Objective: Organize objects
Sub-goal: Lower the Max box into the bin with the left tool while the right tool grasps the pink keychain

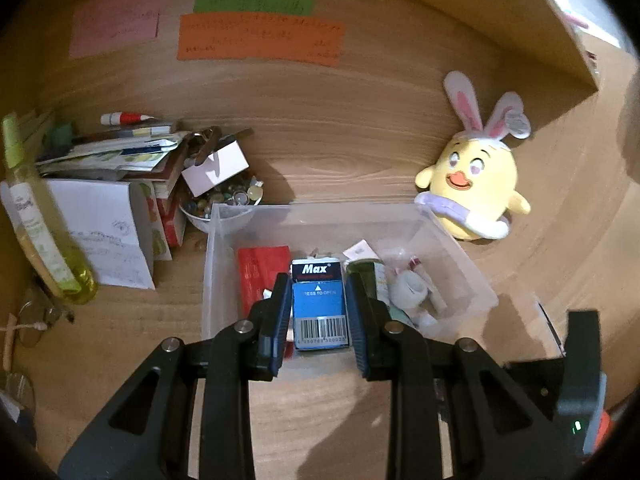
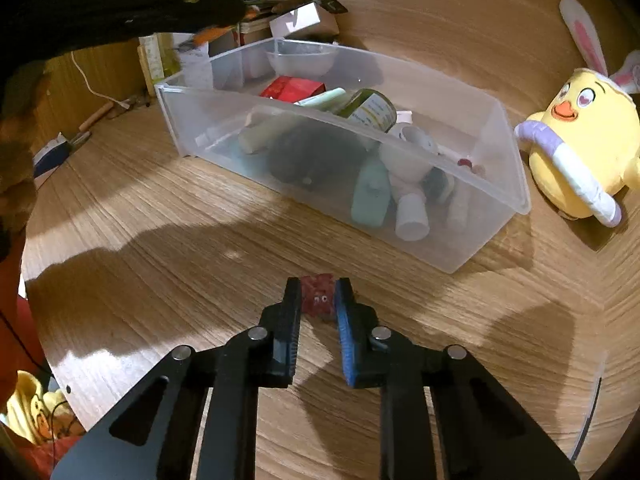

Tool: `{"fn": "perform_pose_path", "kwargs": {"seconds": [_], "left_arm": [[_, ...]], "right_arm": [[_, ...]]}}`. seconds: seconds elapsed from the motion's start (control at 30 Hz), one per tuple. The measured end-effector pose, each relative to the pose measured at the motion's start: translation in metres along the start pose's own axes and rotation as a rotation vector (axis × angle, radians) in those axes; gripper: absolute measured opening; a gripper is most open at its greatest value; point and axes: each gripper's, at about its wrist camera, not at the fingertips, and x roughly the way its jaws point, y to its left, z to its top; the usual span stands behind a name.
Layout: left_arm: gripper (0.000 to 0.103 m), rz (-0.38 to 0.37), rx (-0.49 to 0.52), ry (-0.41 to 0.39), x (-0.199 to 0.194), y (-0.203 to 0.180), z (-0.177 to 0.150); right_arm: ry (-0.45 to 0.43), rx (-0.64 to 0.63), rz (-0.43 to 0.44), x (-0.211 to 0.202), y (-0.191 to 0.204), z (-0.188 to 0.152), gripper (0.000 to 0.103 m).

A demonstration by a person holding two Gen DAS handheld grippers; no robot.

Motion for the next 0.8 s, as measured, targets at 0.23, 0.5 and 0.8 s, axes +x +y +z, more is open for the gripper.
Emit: {"fn": "perform_pose_path", "kwargs": {"seconds": [0.23, 0.5, 0.8], "left_arm": [[0.027, 0.02, -0.023, 0.059, 0.039, 0.003, 0.009], [0.028, 0.028, -0.055, 0.116, 0.072, 0.013, 0.009], [0.045, 0.01, -0.024, 0.098, 0.063, 0.007, 0.004]], "right_arm": [[-0.042, 0.022, 0.004, -0.013, -0.006, 0.0, 0.006], [-0.09, 0.05, 0.024, -0.035, -0.022, 0.003, 0.006], [0.026, -0.034, 0.03, 0.001, -0.001, -0.003, 0.032]]}}
